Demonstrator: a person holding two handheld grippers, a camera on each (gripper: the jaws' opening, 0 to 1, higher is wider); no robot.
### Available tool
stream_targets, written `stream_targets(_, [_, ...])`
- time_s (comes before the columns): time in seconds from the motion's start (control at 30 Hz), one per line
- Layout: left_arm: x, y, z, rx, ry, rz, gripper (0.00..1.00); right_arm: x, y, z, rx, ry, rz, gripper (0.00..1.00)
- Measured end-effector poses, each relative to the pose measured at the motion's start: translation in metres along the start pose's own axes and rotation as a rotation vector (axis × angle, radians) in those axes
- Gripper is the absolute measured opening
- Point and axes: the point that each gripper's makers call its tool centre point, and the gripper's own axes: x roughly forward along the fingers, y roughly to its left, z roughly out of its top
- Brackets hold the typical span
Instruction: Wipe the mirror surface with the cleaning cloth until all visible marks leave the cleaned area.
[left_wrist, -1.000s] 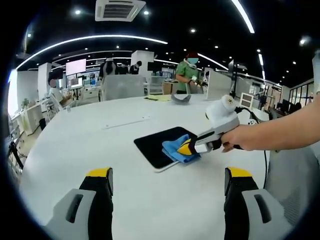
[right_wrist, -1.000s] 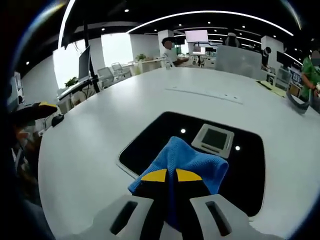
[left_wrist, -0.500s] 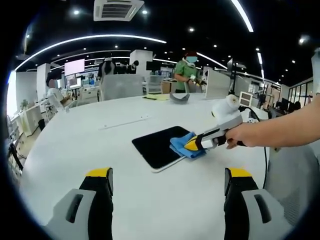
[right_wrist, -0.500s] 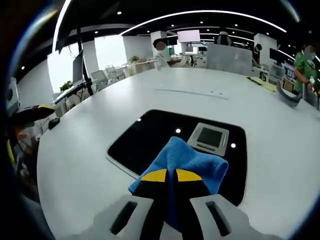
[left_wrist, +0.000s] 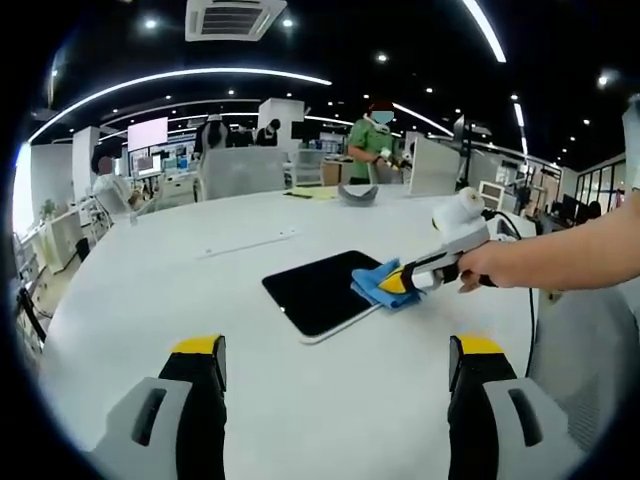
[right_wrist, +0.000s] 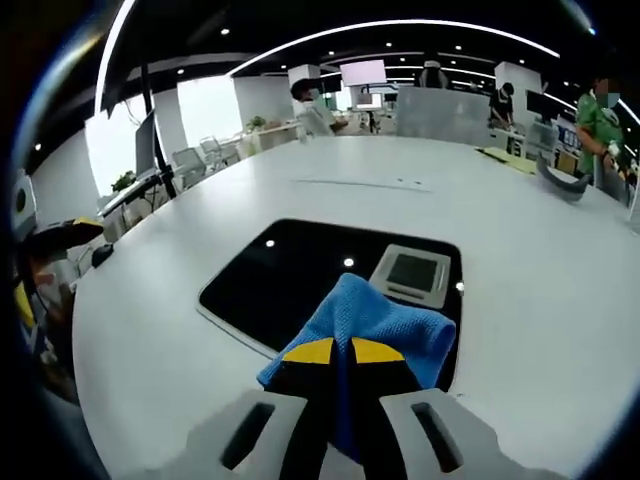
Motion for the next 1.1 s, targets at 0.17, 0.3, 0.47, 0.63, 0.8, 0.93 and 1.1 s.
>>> stream_targets(0.17, [0.002, -0.002, -0.001, 0.004, 0.006, -0.006, 0.93, -0.004, -0.006, -0.002, 0.010, -0.002, -0.010, 0.00])
stream_targets(0.3, [0.001, -0.002, -0.001, 0.003, 0.005, -0.007, 0.93, -0.006, -0.011, -0.003, 0.012, -0.004, -0.015, 0.00])
stream_targets(0.47, [0.002, -0.001, -0.001, 0.002, 0.004, -0.007, 0.93, -0.009, -0.017, -0.005, 0.018, -0.006, -0.022, 0.00])
stream_targets(0.63, [0.002, -0.002, -0.001, 0.002, 0.003, -0.008, 0.93, -0.011, -0.025, -0.006, 0.021, -0.010, -0.030, 0.00])
stream_targets(0.8, [0.001, -0.002, -0.002, 0.003, 0.007, -0.006, 0.93, -0.011, -0.026, -0.006, 0.018, -0.016, -0.031, 0.00])
stream_targets(0.93, [0.002, -0.004, -0.002, 0.004, 0.008, -0.009, 0.93, -0.011, -0.027, -0.007, 0.016, -0.023, -0.032, 0.00])
stream_targets(1.1, [0.001, -0.004, -0.003, 0.002, 0.009, -0.008, 0.93, -0.011, -0.026, -0.006, 0.018, -0.033, -0.034, 0.00])
